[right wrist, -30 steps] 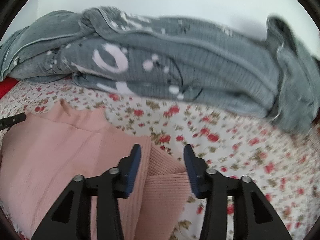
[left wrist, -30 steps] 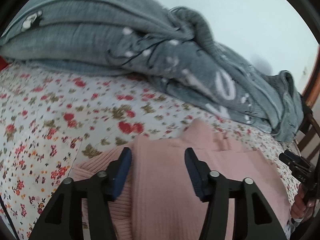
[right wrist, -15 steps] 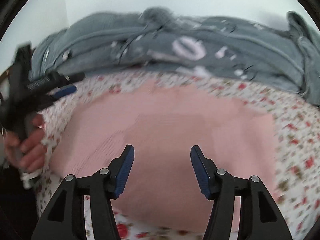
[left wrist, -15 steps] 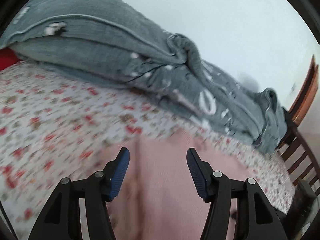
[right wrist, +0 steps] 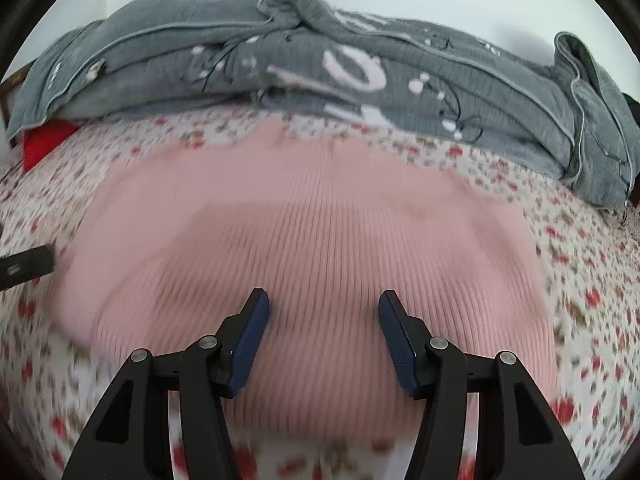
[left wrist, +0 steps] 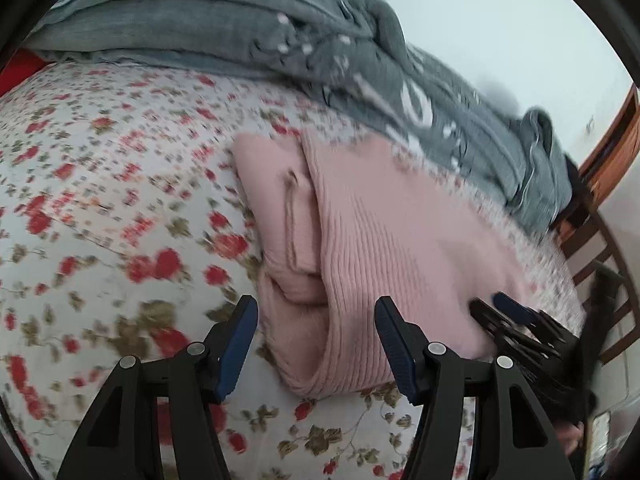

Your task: Fold small clothes

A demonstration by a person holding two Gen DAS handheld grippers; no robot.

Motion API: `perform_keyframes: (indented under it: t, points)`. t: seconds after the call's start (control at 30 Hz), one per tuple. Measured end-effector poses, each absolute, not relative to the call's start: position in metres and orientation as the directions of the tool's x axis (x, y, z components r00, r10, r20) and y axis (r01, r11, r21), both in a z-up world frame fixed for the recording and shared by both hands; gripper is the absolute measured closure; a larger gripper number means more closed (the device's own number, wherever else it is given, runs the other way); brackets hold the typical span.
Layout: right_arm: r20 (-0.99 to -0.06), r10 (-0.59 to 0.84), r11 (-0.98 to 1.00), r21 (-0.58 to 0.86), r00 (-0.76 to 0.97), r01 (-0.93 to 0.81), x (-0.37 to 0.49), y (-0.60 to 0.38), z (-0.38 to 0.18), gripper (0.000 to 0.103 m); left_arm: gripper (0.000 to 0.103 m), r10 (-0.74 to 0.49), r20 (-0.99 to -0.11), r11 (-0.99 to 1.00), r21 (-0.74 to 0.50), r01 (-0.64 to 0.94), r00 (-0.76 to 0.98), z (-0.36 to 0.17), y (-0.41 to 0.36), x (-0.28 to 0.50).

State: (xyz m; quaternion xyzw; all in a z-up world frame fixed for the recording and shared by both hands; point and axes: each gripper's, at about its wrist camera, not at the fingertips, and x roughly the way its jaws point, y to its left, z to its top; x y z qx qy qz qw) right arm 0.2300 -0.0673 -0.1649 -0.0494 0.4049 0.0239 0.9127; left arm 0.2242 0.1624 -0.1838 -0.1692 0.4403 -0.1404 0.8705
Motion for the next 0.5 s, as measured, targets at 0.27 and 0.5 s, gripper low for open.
perform_keyframes:
  t: [0.27, 0.5]
  points:
    - [-0.747, 0.038, 0.994, -0.038, 0.664, -0.1, 0.218, -0.075, -0.166, 0.048, 0.041, -0.406, -0.721, 0.873, -0.488, 0.005, 0.562, -0.19, 0.161, 0.249]
    - [-0.748, 0.032, 0.994, -0.047, 0.663, -0.1, 0.253, -0.067, -0.161, 0.048, 0.041, -0.417, -0.716, 0.858, -0.514, -0.019, 0.559, -0.195, 0.162, 0.267]
